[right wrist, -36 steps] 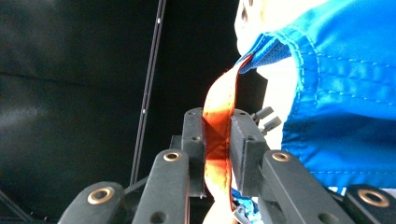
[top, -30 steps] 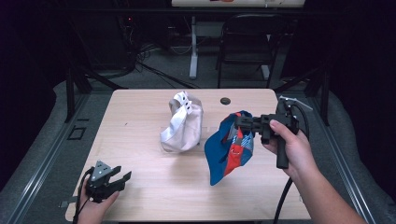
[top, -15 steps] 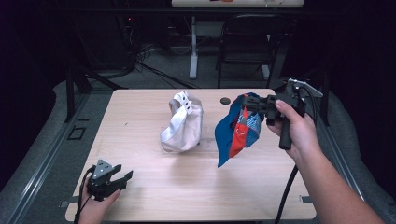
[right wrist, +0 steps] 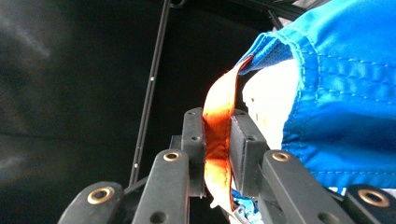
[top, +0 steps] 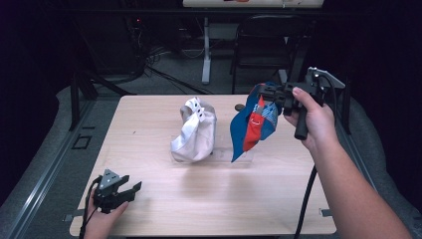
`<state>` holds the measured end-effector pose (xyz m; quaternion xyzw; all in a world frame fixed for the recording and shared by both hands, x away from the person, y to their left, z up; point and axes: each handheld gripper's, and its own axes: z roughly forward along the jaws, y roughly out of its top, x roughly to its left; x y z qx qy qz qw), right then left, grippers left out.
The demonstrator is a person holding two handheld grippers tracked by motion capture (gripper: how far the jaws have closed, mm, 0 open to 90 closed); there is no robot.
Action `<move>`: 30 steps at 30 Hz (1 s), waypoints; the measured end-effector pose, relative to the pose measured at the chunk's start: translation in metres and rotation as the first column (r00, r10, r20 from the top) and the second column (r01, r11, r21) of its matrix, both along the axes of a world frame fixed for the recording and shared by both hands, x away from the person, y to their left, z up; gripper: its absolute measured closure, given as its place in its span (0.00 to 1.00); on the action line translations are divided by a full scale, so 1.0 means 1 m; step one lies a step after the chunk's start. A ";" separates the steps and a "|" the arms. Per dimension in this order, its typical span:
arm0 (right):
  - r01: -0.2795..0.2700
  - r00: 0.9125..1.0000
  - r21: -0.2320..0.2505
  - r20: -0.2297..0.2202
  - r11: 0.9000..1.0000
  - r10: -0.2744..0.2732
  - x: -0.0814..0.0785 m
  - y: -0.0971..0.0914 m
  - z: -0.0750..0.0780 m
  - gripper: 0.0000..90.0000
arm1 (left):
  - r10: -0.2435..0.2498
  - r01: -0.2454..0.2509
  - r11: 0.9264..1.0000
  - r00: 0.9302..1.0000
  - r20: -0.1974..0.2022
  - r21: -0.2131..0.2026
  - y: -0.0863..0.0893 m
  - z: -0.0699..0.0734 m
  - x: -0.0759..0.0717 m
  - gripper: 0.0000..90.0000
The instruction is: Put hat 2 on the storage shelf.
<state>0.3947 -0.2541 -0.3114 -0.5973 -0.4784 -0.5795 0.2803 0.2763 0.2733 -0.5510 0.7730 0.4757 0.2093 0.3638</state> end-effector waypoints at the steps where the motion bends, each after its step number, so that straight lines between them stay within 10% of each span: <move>1: 0.001 1.000 -0.010 -0.004 1.000 -0.001 0.003 0.000 0.000 0.86 | -0.002 0.002 1.000 1.000 -0.001 0.001 0.000 0.000 0.000 0.50; 30: 0.018 0.998 -0.065 -0.053 0.998 -0.022 0.038 0.000 -0.014 0.86 | 0.002 -0.002 1.000 1.000 0.006 -0.003 0.000 -0.001 0.002 0.50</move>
